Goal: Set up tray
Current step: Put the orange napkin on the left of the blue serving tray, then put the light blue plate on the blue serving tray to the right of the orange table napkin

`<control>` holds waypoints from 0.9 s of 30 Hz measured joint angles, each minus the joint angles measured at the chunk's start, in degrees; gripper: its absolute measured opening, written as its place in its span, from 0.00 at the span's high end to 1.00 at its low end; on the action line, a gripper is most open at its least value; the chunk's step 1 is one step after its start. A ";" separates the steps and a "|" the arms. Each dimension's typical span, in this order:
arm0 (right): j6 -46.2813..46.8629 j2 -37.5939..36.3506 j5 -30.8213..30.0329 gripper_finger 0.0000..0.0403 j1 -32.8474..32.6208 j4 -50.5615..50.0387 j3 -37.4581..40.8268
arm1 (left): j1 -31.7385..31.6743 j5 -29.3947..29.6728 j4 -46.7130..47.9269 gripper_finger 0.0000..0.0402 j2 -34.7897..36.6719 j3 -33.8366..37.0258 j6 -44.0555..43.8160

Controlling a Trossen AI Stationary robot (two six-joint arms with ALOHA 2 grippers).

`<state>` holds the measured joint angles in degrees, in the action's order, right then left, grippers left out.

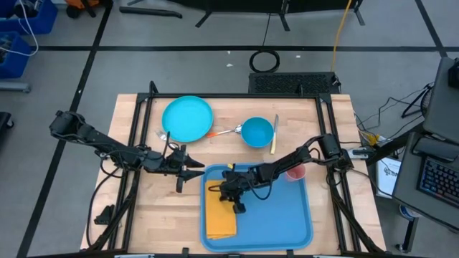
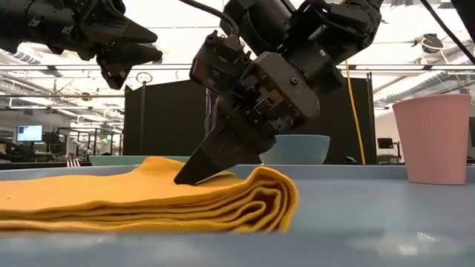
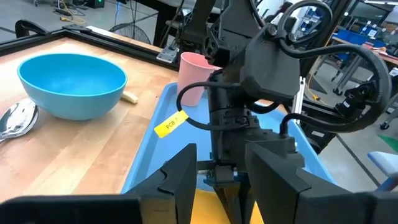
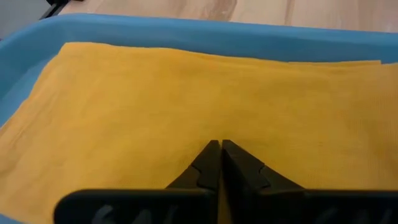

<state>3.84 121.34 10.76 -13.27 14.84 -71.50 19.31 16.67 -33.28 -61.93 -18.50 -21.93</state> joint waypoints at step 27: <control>-8.39 -10.30 -9.41 0.69 0.15 -4.28 -0.11 | 0.02 1.00 1.20 0.64 0.00 0.04 -0.04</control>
<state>-4.55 111.04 1.34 -13.12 10.56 -71.61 19.33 17.66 -32.09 -61.93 -18.46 -21.98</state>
